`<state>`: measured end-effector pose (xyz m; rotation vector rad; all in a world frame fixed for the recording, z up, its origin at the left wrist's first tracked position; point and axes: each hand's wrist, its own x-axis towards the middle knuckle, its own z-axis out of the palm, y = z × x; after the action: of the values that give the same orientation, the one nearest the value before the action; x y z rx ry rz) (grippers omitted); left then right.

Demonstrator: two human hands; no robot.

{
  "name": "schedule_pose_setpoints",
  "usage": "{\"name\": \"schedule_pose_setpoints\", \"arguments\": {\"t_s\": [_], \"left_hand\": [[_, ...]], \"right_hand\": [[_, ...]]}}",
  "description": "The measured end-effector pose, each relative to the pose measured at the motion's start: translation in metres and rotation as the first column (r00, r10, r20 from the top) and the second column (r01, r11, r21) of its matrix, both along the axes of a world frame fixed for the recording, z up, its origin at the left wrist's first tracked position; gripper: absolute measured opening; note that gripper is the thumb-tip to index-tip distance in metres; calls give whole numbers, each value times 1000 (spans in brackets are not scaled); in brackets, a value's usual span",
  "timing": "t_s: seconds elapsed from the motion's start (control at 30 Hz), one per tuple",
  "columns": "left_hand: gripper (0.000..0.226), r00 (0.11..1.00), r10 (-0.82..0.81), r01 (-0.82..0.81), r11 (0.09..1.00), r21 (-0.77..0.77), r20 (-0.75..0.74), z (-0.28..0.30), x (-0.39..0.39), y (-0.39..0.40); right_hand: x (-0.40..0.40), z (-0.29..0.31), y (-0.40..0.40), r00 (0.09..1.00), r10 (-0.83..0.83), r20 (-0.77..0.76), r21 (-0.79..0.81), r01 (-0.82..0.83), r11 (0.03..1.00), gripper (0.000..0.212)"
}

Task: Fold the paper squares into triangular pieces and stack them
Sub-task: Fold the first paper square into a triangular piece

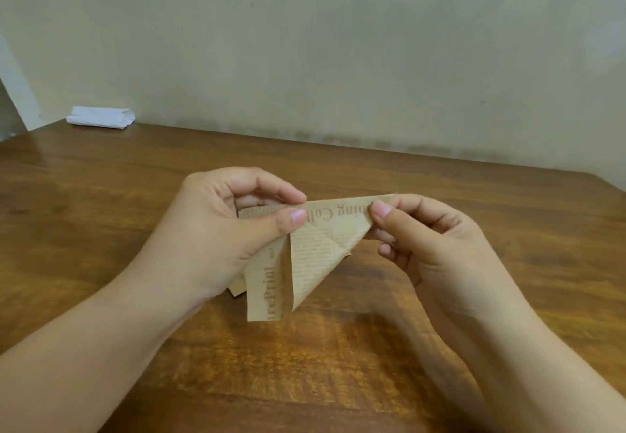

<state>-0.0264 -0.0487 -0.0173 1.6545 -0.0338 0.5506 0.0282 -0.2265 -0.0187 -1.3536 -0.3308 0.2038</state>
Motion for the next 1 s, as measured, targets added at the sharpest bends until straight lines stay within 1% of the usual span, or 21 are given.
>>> {"name": "schedule_pose_setpoints", "arguments": {"t_s": [0.17, 0.3, 0.43, 0.5, 0.63, 1.0], "left_hand": [[16, 1000, -3, 3, 1000, -3, 10, 0, -3, -2], [15, 1000, 13, -13, 1000, 2, 26, 1, -4, -3], [15, 999, 24, -24, 1000, 0, 27, 0, -3, -4], [15, 999, 22, -22, 1000, -14, 27, -1, -2, -4], [15, 1000, -5, 5, 999, -31, 17, 0, -3, -4], [14, 999, -28, 29, 998, -52, 31, 0, -5, -7]], "right_hand": [[1, 0, -2, 1000, -1, -7, -3, 1, 1000, 8], [3, 0, -3, 1000, 3, -8, 1, -3, 1000, 15], [3, -1, -3, 1000, 2, -12, 9, -2, 1000, 7], [4, -1, -3, 1000, 7, -5, 4, -7, 1000, 7], [3, 1, -5, 1000, 17, 6, 2, -17, 1000, 17], [4, 3, -8, 999, 9, 51, -35, -7, 999, 14]]}}
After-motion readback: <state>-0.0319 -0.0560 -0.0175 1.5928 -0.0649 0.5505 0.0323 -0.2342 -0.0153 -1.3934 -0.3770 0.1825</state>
